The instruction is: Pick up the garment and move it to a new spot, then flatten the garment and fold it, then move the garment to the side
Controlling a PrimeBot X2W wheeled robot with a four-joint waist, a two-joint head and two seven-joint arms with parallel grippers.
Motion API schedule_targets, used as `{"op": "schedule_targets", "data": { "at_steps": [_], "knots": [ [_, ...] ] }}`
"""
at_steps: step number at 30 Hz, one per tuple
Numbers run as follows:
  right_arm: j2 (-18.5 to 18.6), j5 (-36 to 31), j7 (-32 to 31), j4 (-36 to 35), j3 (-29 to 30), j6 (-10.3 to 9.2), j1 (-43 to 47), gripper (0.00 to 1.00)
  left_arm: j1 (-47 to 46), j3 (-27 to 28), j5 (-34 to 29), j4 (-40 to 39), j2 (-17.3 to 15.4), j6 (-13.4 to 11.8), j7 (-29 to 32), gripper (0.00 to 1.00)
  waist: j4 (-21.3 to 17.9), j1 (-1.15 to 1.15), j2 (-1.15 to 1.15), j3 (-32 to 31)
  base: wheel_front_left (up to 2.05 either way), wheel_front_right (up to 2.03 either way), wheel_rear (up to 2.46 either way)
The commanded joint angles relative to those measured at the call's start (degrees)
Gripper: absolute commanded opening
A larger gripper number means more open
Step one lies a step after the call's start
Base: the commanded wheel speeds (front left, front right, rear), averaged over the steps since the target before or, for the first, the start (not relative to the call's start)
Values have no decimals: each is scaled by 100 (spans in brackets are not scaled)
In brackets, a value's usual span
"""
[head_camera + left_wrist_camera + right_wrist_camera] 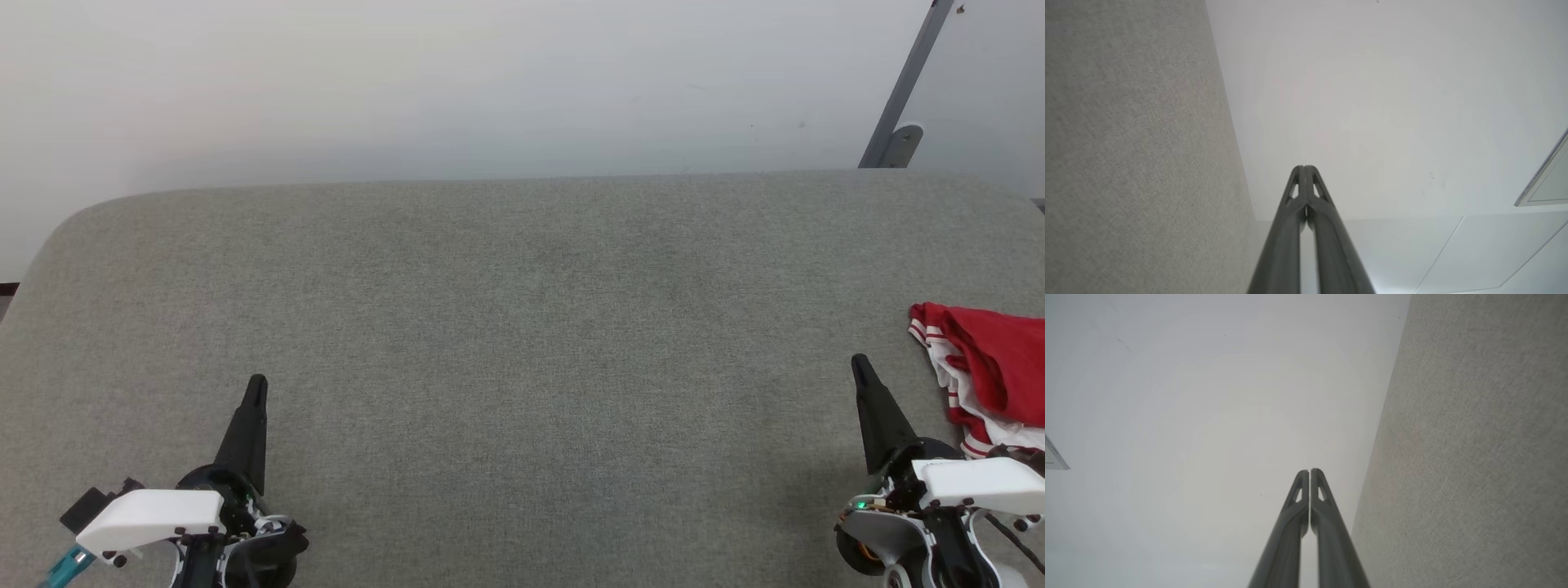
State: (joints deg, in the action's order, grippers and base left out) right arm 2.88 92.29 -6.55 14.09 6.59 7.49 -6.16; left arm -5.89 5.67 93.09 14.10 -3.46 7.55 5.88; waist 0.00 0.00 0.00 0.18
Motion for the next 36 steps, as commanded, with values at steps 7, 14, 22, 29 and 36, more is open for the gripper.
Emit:
{"op": "schedule_targets", "data": {
  "at_steps": [7, 14, 22, 29, 36],
  "knots": [
    [-6, 22, -5, 3, -9, 0, -27, 0, -72, 31, -17, 0, 15, -12, 23, 0, 0, 0, 0, 0, 0, 0, 0],
    [-6, 22, -4, 3, -11, 0, -27, 0, -73, 38, -26, 1, 20, -12, 29, 0, 0, 0, 0, 0, 0, 0, 0],
    [-6, 22, -4, 2, -10, 0, -27, 0, -74, 46, -32, 1, 25, -12, 39, 0, 0, 0, 0, 0, 0, 0, 0],
    [-6, 22, -4, 1, -10, 0, -27, 0, -75, 51, -39, 1, 30, -12, 46, 0, 0, 0, 0, 0, 0, 0, 0],
    [-6, 23, -4, 2, -12, 0, -27, 0, -76, 57, -41, 1, 35, -12, 50, 0, 0, 0, 0, 0, 0, 0, 0]
  ]
}}
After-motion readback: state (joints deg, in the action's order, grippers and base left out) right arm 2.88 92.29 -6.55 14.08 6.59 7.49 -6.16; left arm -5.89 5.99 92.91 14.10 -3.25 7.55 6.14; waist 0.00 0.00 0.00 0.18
